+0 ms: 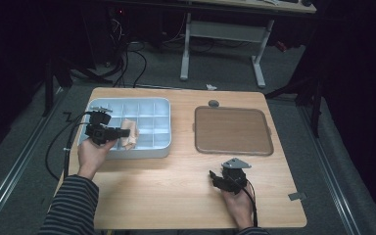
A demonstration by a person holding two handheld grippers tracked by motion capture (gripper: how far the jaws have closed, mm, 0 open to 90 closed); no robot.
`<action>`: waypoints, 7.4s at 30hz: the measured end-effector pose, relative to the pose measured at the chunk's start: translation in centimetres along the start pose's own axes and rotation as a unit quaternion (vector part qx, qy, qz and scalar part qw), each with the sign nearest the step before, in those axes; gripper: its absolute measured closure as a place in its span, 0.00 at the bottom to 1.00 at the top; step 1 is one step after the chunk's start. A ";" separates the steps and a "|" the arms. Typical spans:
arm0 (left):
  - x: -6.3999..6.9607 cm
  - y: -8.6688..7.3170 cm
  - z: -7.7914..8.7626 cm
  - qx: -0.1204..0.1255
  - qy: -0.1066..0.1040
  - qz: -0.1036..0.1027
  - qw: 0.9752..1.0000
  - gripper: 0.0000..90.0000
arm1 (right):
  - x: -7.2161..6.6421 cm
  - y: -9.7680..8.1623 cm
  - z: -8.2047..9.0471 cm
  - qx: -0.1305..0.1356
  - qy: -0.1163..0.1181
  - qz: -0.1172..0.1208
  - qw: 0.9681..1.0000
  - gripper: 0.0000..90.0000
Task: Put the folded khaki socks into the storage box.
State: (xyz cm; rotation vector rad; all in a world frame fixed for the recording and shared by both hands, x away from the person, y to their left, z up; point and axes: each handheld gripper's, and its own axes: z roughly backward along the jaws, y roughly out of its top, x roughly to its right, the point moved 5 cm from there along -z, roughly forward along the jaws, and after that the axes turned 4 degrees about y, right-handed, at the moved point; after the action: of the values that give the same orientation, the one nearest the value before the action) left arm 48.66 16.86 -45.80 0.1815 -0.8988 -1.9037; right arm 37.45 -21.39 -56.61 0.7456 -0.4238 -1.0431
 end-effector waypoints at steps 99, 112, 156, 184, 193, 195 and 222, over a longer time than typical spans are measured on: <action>-1.8 -2.4 -4.6 -0.102 0.039 0.008 0.994 0.72 | 0.0 0.0 0.0 0.000 0.001 0.000 1.000 0.43; -2.1 -1.3 -3.1 -0.058 0.052 0.020 0.997 0.68 | 0.0 0.0 0.0 0.000 0.001 -0.001 1.000 0.44; -2.5 -1.7 -5.0 -0.093 0.069 -0.003 0.993 0.84 | 0.0 0.0 0.0 0.001 0.003 -0.002 1.000 0.44; -1.2 -1.2 -0.1 -0.015 0.068 -0.020 0.997 0.59 | 0.1 0.0 0.0 0.001 0.005 -0.003 1.000 0.43; -1.2 -2.2 1.4 0.003 0.066 -0.018 0.998 0.58 | 0.0 0.0 0.0 0.000 0.004 -0.003 1.000 0.43; -1.2 -2.3 1.7 0.008 0.066 -0.017 0.998 0.58 | 0.0 0.0 0.0 0.001 0.004 -0.002 1.000 0.43; 0.1 -5.6 3.4 0.035 0.046 -0.013 0.998 0.57 | 0.0 0.0 0.0 0.001 0.003 -0.002 1.000 0.43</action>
State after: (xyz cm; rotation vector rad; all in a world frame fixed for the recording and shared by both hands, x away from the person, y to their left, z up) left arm 42.95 19.88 -47.03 0.3215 -0.9053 -1.8730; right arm 37.46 -21.39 -56.60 0.7510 -0.4179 -1.0446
